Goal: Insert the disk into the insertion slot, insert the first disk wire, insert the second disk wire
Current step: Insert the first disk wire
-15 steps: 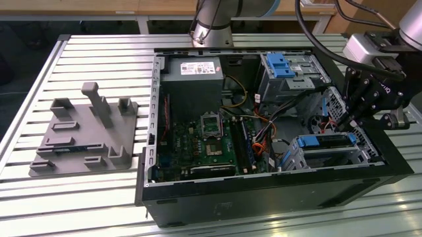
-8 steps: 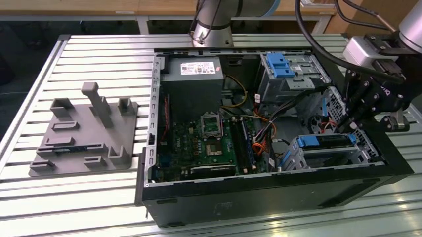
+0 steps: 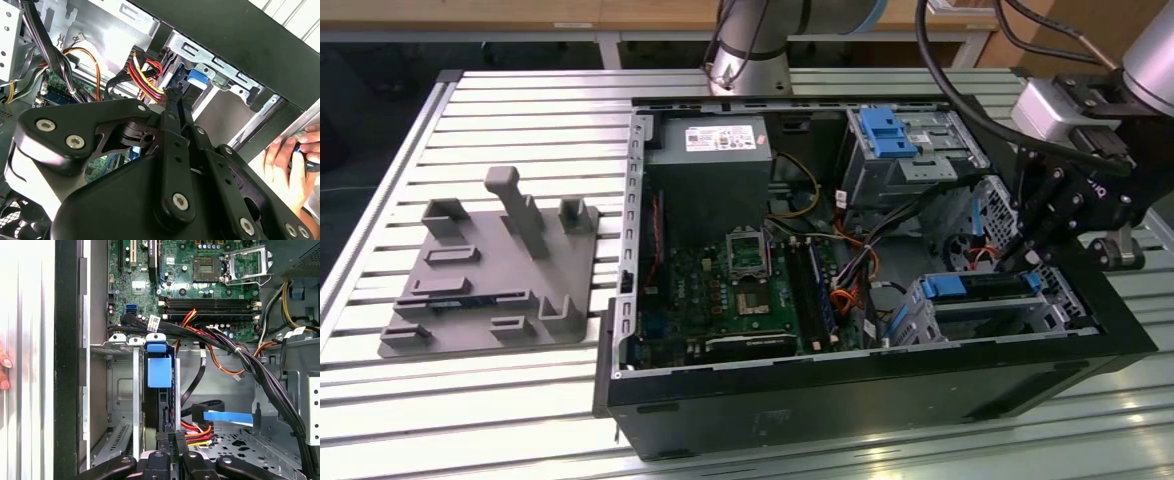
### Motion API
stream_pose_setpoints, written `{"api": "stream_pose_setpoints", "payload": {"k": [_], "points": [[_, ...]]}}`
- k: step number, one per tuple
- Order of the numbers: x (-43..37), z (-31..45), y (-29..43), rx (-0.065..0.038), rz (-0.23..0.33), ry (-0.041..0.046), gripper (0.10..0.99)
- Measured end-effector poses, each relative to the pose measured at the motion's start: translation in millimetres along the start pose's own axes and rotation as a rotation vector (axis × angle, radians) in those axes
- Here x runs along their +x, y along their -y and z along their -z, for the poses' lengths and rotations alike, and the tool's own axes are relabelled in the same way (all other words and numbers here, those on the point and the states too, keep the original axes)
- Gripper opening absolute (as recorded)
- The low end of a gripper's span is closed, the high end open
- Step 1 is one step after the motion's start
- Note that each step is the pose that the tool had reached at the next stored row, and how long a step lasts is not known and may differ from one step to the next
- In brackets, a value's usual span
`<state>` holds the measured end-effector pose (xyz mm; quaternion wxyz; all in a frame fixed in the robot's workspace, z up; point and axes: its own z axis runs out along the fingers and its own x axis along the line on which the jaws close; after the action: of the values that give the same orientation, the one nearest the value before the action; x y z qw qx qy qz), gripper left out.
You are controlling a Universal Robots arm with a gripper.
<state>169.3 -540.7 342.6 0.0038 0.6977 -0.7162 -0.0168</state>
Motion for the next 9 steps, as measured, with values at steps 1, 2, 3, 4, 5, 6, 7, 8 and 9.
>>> {"api": "stream_pose_setpoints", "payload": {"k": [1, 2, 3, 4, 5, 6, 7, 8, 9], "points": [[0.1, -0.2, 0.0, 0.0, 0.0, -0.0001, 0.165], [0.2, -0.4, 0.0, 0.0, 0.0, -0.0001, 0.165], [0.3, -0.6, 0.0, 0.0, 0.0, -0.0001, 0.165], [0.3, -0.8, 0.0, 0.0, 0.0, 0.0001, 0.165], [0.4, -1.1, 0.0, 0.0, 0.0, 0.0001, 0.165], [0.5, -1.4, 0.0, 0.0, 0.0, 0.0001, 0.165], [0.6, -1.6, 0.0, 0.0, 0.0, 0.0001, 0.165], [0.8, -1.8, 0.0, 0.0, 0.0, 0.0001, 0.165], [1.0, -2.1, 0.0, 0.0, 0.0, 0.0002, 0.165]]}}
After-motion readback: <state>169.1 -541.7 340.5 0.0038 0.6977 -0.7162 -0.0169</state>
